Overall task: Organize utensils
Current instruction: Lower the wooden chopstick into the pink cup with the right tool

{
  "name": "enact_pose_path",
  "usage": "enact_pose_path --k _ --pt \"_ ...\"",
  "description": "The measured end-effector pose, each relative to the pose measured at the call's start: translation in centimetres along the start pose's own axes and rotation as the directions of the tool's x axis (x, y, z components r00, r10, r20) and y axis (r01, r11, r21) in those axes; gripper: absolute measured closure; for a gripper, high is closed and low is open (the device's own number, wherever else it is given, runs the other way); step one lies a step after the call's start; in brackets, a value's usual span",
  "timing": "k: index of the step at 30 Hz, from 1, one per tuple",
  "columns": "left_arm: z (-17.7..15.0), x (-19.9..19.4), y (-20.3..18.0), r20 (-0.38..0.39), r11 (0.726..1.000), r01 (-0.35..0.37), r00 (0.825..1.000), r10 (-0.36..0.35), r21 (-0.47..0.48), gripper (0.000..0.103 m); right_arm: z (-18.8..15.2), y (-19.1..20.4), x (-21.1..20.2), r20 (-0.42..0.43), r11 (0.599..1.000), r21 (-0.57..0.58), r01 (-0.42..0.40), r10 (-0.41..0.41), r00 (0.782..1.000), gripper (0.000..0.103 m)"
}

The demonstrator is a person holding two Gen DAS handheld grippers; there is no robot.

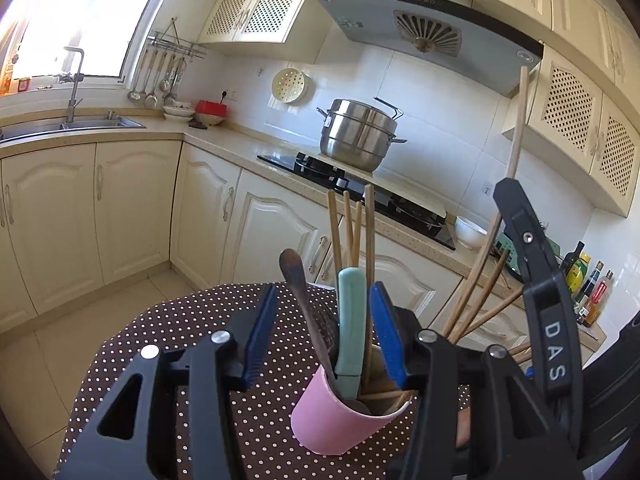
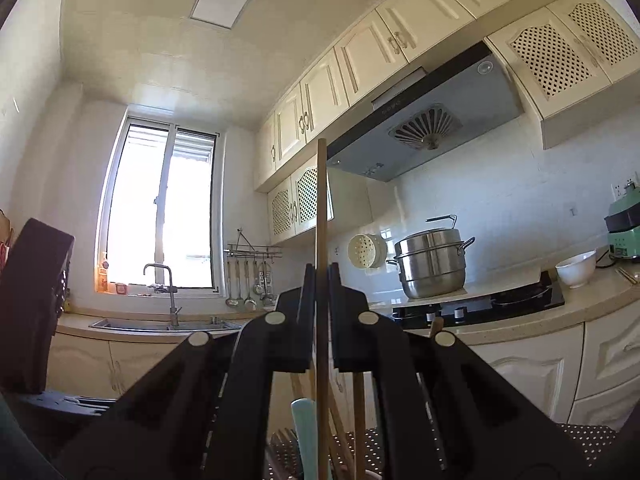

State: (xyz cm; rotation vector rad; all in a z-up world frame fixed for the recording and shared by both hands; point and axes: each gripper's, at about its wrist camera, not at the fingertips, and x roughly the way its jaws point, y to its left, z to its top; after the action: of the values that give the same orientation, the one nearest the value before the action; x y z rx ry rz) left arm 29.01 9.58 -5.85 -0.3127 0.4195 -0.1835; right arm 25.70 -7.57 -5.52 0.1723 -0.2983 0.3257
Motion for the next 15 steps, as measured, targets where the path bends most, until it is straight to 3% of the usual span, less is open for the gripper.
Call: enact_pose_path --k 8,15 --pt "-0.06 0.68 0.27 -0.01 1.0 0.001 1.0 -0.001 -0.007 0.055 -0.41 0.52 -0.69 0.015 0.999 -0.05 0.011 -0.01 1.0 0.096" --pt "0.21 0.66 0.02 -0.003 1.0 -0.01 1.0 0.01 0.016 0.055 -0.75 -0.15 -0.2 -0.027 1.0 0.003 0.002 -0.002 1.0 0.096"
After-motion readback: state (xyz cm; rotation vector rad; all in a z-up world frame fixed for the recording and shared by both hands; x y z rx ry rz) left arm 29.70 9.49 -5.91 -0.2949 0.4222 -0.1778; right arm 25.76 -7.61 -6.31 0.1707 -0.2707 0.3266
